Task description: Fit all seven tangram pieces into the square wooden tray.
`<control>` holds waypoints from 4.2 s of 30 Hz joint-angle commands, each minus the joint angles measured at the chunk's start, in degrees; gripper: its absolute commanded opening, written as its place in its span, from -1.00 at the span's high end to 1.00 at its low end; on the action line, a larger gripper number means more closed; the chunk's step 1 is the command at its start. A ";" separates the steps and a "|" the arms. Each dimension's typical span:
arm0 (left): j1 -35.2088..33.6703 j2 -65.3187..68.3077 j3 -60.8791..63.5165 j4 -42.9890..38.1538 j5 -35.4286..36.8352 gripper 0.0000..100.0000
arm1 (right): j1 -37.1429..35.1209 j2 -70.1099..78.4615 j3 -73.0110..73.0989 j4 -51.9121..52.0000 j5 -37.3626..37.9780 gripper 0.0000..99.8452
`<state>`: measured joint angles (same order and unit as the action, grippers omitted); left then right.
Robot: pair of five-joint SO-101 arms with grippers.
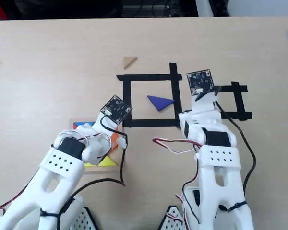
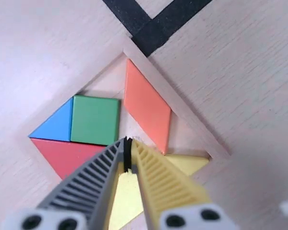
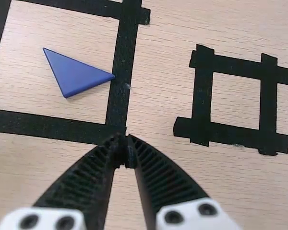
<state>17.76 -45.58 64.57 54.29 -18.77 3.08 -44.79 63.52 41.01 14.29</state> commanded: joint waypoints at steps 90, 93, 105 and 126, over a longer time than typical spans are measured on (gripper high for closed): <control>-0.92 42.73 -25.80 -8.26 -27.08 0.39 | -13.89 27.38 -10.59 -1.85 7.03 0.98; -0.48 41.67 -25.71 -6.86 -27.08 0.39 | -13.89 27.38 -10.59 -1.85 7.03 0.98; -2.51 40.00 -26.07 -2.73 -25.67 0.39 | -13.98 27.38 -10.59 -1.85 7.03 0.98; -1.71 30.15 -18.42 -1.67 -31.91 0.39 | -13.89 27.38 -10.51 -1.85 7.03 0.98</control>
<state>15.82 -13.58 45.85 54.37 -48.75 -11.69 -17.63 55.69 39.78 20.79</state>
